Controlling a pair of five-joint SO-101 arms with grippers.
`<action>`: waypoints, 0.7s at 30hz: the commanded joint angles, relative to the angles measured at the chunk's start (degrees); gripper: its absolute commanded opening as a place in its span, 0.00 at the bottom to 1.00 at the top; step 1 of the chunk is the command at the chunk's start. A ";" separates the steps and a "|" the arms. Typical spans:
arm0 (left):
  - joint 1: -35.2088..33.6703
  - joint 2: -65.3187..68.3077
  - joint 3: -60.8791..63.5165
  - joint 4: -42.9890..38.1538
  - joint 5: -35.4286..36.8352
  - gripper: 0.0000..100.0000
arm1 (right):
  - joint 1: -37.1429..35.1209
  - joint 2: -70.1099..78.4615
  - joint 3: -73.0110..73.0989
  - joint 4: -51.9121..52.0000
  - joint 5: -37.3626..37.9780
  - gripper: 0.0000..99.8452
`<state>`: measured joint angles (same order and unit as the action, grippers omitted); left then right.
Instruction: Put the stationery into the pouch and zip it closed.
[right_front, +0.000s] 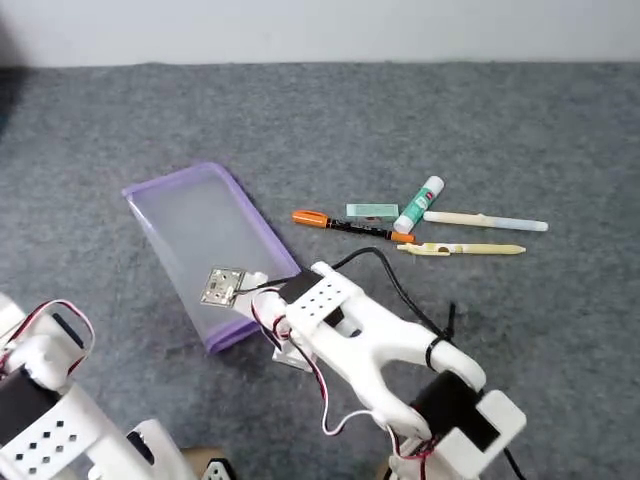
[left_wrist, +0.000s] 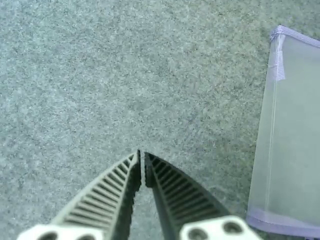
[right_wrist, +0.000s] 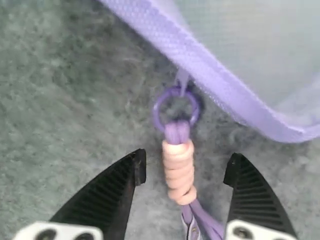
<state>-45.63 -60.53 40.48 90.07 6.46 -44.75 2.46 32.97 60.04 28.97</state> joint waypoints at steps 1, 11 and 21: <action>-0.09 -0.79 -2.59 0.26 -0.35 0.01 | 2.42 1.45 -2.90 -1.71 -0.53 0.25; -0.09 -0.79 -2.59 0.26 -0.35 0.01 | 3.56 3.74 -5.36 -1.27 -0.35 0.01; 13.89 -0.79 0.75 2.55 -5.98 0.01 | 5.14 -1.98 -17.93 5.67 -0.88 0.01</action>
<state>-37.89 -60.62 41.63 90.95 1.71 -40.53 5.19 20.84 64.62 28.79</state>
